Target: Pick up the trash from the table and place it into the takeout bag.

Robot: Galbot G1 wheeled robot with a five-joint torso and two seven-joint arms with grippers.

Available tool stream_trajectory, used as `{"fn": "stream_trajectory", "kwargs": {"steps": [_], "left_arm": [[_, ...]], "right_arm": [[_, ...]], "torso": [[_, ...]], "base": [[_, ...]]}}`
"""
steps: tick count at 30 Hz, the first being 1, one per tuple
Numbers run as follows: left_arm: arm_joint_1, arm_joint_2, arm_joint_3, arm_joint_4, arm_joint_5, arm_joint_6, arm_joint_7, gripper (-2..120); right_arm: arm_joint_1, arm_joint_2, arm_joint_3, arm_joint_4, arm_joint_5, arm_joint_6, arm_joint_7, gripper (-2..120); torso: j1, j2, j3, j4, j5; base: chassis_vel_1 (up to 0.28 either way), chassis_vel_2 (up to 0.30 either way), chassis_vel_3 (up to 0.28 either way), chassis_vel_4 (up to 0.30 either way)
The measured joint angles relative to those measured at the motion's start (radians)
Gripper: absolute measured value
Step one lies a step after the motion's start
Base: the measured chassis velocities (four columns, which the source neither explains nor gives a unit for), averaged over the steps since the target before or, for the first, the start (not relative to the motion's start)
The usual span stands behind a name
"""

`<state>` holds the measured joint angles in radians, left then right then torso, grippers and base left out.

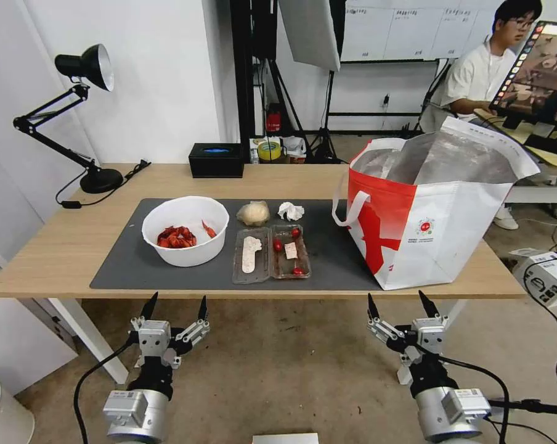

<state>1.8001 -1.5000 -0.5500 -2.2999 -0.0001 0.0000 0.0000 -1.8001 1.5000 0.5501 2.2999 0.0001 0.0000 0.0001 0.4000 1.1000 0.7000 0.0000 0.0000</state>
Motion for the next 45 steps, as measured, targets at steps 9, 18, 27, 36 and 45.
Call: {"fn": "stream_trajectory", "kwargs": {"steps": [9,18,27,36,45], "left_arm": [[0.0,0.0,0.0,0.0,0.0,0.0,0.0,100],[0.0,0.0,0.0,0.0,0.0,0.0,0.0,100],[0.0,0.0,0.0,0.0,0.0,0.0,0.0,100],[-0.125,0.064,0.063,-0.069,-0.157,0.161,-0.105,100],[-0.253,0.136,0.131,-0.149,-0.342,0.341,-0.222,100]], "right_arm": [[0.0,0.0,0.0,0.0,0.0,0.0,0.0,100],[0.0,0.0,0.0,0.0,0.0,0.0,0.0,100],[0.0,0.0,0.0,0.0,0.0,0.0,0.0,100],[0.02,-0.117,0.039,0.055,0.11,-0.122,0.016,100],[0.058,-0.285,0.082,0.124,0.283,-0.298,0.045,100]], "torso": [[0.0,0.0,0.0,0.0,0.0],[0.0,0.0,0.0,0.0,0.0],[0.0,0.0,0.0,0.0,0.0],[0.0,0.0,0.0,-0.0001,0.0001],[0.0,0.0,0.0,0.0,0.0]], "base": [[0.0,0.0,0.0,0.0],[0.0,0.0,0.0,0.0],[0.0,0.0,0.0,0.0],[0.0,0.0,0.0,0.0],[0.0,0.0,0.0,0.0]]}}
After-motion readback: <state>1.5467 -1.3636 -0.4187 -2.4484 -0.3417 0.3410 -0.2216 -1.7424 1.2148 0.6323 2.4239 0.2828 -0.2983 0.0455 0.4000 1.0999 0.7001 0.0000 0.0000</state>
